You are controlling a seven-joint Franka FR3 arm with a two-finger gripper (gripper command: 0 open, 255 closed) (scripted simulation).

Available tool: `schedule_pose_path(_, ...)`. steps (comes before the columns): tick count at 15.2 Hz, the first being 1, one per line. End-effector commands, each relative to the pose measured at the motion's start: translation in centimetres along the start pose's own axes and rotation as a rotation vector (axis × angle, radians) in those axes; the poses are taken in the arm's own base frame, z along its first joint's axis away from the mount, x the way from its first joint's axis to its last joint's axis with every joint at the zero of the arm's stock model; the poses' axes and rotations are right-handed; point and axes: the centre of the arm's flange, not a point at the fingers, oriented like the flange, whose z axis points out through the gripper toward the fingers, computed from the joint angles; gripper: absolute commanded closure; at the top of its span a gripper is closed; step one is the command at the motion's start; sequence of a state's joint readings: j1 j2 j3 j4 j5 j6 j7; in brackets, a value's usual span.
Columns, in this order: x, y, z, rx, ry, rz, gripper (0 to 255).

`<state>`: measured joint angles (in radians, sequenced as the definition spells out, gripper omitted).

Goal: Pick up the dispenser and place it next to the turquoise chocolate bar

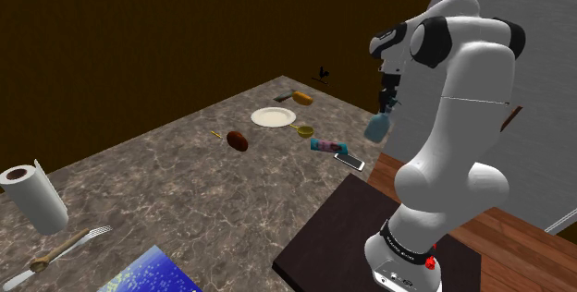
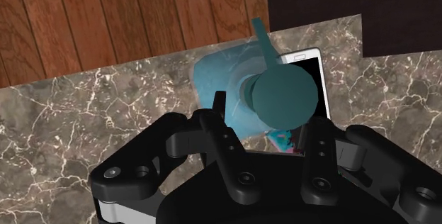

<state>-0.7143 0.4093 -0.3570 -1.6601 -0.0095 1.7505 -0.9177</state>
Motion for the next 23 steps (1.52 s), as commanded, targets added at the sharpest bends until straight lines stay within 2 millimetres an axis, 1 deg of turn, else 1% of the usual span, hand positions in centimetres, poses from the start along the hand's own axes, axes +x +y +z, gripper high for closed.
schedule_pose_path(1, 0.4, 0.1, 1.0, 0.0, 0.001, 0.0, 255)
schedule_pose_path(13, 2.2, 1.0, 7.0, 0.0, 0.001, 0.0, 255)
schedule_pose_path(14, 2.3, 1.1, 7.3, 0.0, 0.001, 0.0, 255)
schedule_pose_path(21, 2.3, 1.1, 7.3, 0.0, 0.001, 0.0, 255)
schedule_pose_path(22, 2.3, 1.1, 7.2, 0.0, 0.001, 0.0, 0)
schedule_pose_path(23, 2.3, 1.1, 7.3, 0.0, 0.001, 0.0, 0)
